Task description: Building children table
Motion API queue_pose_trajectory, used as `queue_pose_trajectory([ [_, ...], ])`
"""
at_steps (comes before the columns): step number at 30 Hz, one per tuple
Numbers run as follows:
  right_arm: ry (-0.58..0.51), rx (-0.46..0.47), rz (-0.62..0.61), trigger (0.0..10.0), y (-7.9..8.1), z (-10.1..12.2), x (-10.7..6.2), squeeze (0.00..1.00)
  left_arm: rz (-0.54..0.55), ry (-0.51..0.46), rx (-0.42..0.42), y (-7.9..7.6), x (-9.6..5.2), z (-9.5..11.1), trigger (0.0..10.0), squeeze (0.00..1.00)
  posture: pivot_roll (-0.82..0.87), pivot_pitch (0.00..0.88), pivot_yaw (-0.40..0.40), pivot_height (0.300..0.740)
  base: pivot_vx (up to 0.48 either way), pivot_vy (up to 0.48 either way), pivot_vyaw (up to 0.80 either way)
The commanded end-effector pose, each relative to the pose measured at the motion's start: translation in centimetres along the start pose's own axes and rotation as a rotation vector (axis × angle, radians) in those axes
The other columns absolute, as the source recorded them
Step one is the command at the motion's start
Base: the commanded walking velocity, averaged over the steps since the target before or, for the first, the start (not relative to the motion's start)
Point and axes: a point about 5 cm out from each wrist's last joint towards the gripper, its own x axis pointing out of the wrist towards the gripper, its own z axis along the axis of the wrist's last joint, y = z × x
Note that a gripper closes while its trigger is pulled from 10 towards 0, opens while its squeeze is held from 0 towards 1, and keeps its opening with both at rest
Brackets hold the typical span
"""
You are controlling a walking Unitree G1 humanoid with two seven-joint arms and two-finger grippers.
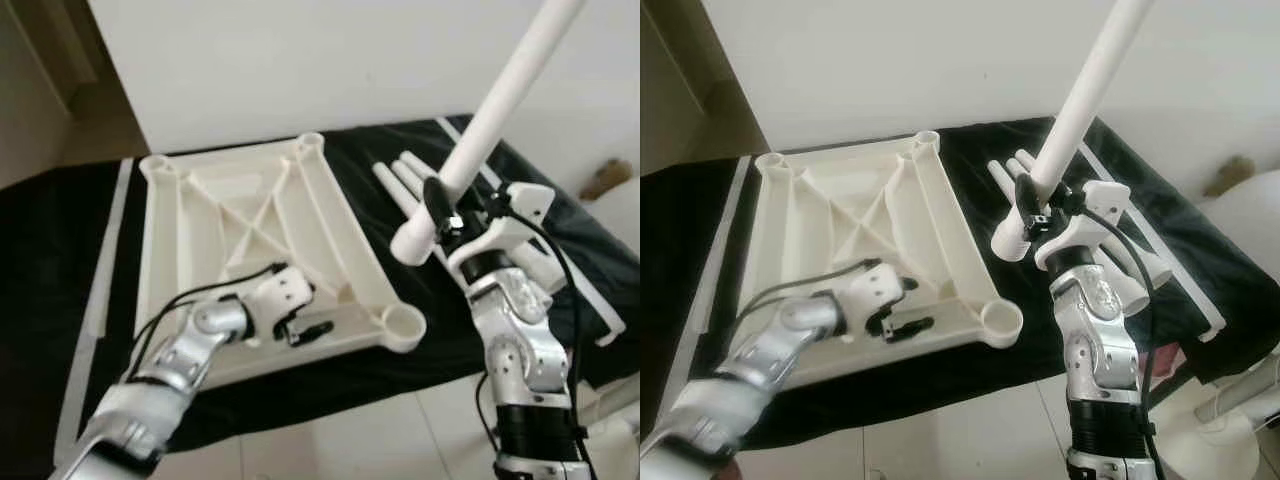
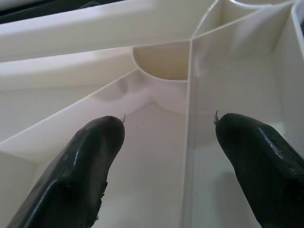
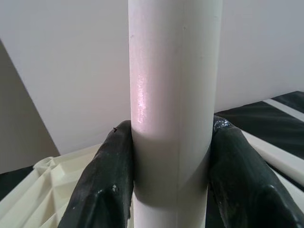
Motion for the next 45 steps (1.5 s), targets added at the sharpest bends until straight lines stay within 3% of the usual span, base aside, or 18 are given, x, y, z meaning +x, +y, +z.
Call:
queue_pose_trajectory([
  [1, 0.005, 0.004, 0.015, 10.0, 0.4, -0.1, 0.3, 0.00, 0.388, 0.056, 0.008, 1.8, 0.1, -0.9, 10.0, 0.00, -0.05, 0.016, 0.024, 0.740, 0.000, 0.000, 0.00],
  [6, 0.012, -0.001, 0.015, 10.0, 0.5, -0.4, 0.0, 0.00, 0.447, 0.051, -0.005, 2.5, 0.6, -0.6, 10.0, 0.00, -0.05, 0.024, 0.031, 0.740, 0.000, 0.000, 0.00],
  [7, 0.018, -0.006, 0.013, 10.0, 0.4, -0.5, -0.2, 0.00, 0.486, 0.022, -0.069, 3.1, 0.8, -0.3, 10.0, 0.00, -0.05, 0.028, 0.033, 0.740, 0.000, 0.000, 0.00],
  [11, 0.018, -0.010, 0.006, 10.0, 0.3, -0.4, -0.5, 0.00, 0.542, -0.052, -0.141, 4.0, 0.6, 0.5, 10.0, 0.00, -0.05, 0.034, 0.037, 0.740, 0.000, 0.000, 0.00],
  [14, 0.016, -0.029, 0.020, 10.0, 0.3, -0.4, -1.0, 0.00, 0.406, -0.224, -0.202, 3.5, 0.0, 2.0, 10.0, 0.00, -0.05, 0.044, 0.041, 0.740, 0.000, 0.000, 0.00],
  [16, 0.021, -0.084, 0.037, 10.0, 0.4, -0.4, -1.5, 0.00, 0.283, -0.361, -0.297, 2.8, -0.7, 3.2, 10.0, 0.00, -0.05, 0.049, 0.043, 0.740, 0.000, 0.000, 0.00],
  [17, 0.023, -0.103, 0.045, 10.0, 0.3, -0.6, -1.8, 0.00, 0.239, -0.420, -0.282, 2.2, -1.2, 3.9, 10.0, 0.00, -0.05, 0.051, 0.043, 0.740, 0.000, 0.000, 0.00],
  [20, 0.030, -0.114, 0.053, 10.0, 0.3, -0.8, -2.2, 0.00, 0.186, -0.477, -0.231, 1.2, -1.9, 4.7, 10.0, 0.00, -0.04, 0.055, 0.040, 0.740, 0.000, 0.000, 0.00],
  [28, 0.049, -0.130, 0.078, 10.0, 0.7, -1.3, -3.1, 0.00, 0.099, -0.464, -0.170, -1.7, -2.1, 4.5, 10.0, 0.00, -0.03, 0.066, 0.029, 0.740, 0.000, 0.000, 0.00],
  [31, 0.050, -0.120, 0.112, 10.0, 1.3, -1.4, -3.6, 0.00, 0.007, -0.515, -0.208, -3.1, -2.7, 5.2, 10.0, 0.00, -0.03, 0.074, 0.021, 0.740, 0.000, 0.000, 0.00],
  [34, 0.052, -0.116, 0.116, 10.0, 1.3, -1.4, -3.7, 0.00, -0.015, -0.529, -0.218, -3.4, -2.8, 5.4, 10.0, 0.00, -0.03, 0.076, 0.018, 0.740, 0.000, 0.000, 0.00],
  [45, 0.082, -0.115, 0.111, 10.0, 0.9, -2.1, -5.5, 0.00, -0.124, -0.496, -0.276, -5.3, -3.8, 5.6, 10.0, 0.00, -0.04, 0.076, 0.008, 0.740, 0.000, 0.000, 0.00],
])
